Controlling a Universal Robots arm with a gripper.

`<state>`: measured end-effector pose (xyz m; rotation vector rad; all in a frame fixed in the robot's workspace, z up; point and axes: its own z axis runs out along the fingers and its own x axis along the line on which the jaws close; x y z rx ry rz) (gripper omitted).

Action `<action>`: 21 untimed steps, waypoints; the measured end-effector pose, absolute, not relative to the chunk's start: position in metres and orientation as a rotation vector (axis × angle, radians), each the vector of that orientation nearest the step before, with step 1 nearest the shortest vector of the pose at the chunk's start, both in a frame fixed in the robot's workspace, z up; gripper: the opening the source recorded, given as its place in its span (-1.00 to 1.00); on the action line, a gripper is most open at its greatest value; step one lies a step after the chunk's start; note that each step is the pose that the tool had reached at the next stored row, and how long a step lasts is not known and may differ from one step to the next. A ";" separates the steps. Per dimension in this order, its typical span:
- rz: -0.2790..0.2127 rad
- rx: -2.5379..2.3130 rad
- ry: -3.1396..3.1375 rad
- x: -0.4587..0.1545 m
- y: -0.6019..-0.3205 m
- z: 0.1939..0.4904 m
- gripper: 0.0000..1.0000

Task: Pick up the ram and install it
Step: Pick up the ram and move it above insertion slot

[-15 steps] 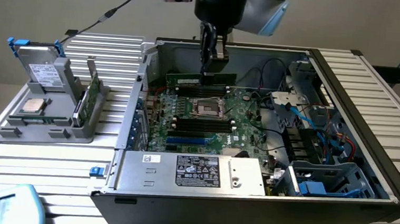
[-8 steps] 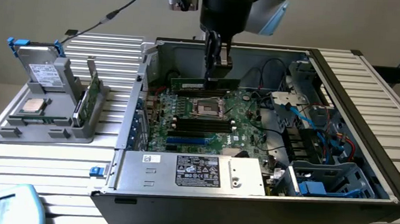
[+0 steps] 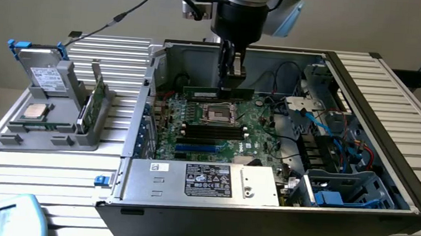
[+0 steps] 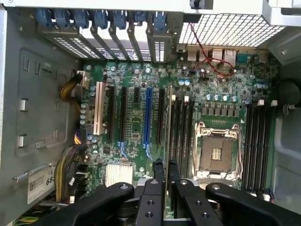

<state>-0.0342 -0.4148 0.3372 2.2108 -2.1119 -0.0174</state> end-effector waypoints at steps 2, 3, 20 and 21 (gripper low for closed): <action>-0.020 2.204 -2.117 -0.032 -0.415 0.334 -0.72; -0.022 2.200 -2.119 -0.031 -0.414 0.333 -0.72; -0.063 2.148 -2.100 -0.018 -0.406 0.316 -0.72; -0.062 2.147 -2.099 -0.016 -0.404 0.315 -0.72</action>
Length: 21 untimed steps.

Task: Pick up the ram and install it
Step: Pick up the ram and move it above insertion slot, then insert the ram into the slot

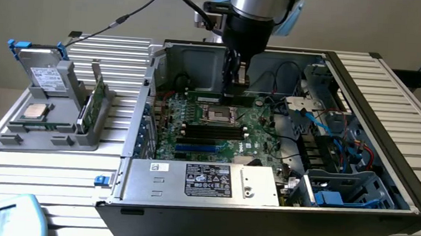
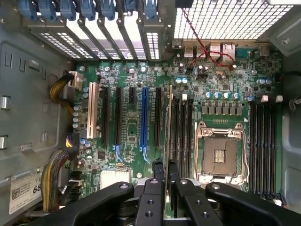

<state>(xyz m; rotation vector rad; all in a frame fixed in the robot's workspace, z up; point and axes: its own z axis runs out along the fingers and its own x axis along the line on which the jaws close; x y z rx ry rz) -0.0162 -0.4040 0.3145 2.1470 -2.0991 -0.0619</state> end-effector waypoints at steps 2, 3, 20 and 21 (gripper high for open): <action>-0.060 2.146 -2.098 -0.014 -0.399 0.313 -0.72; -0.059 2.145 -2.098 -0.013 -0.398 0.312 -0.72; -0.058 2.143 -2.096 -0.013 -0.397 0.312 -0.72; -0.058 2.144 -2.095 -0.013 -0.398 0.310 -0.72</action>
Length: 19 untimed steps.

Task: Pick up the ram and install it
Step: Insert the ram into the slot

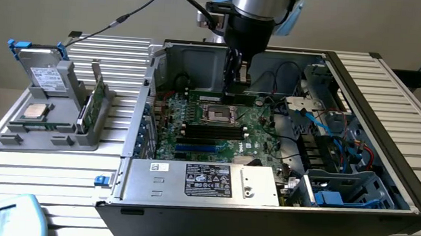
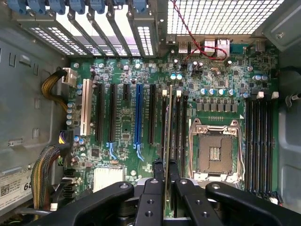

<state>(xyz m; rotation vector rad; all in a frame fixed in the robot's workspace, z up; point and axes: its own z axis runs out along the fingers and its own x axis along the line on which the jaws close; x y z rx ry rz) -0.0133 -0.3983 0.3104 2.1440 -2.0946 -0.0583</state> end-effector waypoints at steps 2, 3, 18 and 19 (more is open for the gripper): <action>-0.058 2.147 -2.091 -0.013 -0.399 0.307 -0.72; -0.058 2.149 -2.089 -0.013 -0.399 0.305 -0.72; -0.046 2.259 -1.967 -0.017 -0.400 0.278 -0.72; -0.046 2.260 -1.967 -0.017 -0.400 0.276 -0.72</action>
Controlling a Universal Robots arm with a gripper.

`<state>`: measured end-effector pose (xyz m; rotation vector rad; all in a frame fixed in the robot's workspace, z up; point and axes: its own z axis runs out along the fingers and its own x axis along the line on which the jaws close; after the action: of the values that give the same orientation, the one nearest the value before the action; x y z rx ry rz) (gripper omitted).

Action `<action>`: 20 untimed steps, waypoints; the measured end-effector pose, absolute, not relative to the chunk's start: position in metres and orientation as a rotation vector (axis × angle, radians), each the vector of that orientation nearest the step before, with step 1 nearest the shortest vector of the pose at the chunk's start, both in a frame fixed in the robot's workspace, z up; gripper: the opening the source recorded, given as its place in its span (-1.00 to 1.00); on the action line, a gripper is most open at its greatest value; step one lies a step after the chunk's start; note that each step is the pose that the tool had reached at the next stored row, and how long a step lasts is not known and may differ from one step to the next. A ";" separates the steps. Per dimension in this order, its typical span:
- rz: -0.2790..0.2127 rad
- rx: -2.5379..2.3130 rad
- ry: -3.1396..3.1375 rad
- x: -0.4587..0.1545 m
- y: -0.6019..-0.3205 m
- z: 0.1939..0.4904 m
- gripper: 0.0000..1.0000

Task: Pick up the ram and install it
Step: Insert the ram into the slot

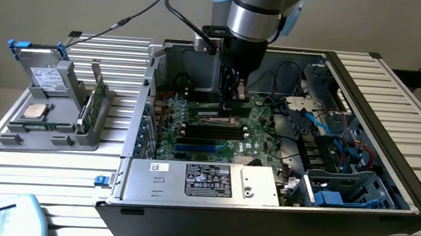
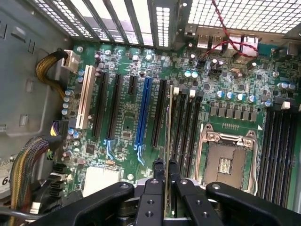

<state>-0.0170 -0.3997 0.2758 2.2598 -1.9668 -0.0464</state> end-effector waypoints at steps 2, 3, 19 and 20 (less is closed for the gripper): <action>-0.046 2.260 -1.967 -0.017 -0.400 0.272 -0.72; -0.046 2.260 -1.967 -0.017 -0.399 0.270 -0.72; -0.049 2.233 -1.997 -0.017 -0.392 0.241 -0.72; -0.049 2.233 -1.997 -0.017 -0.392 0.239 -0.72</action>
<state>-0.0171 -0.3922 0.2395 2.2332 -1.9969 -0.0487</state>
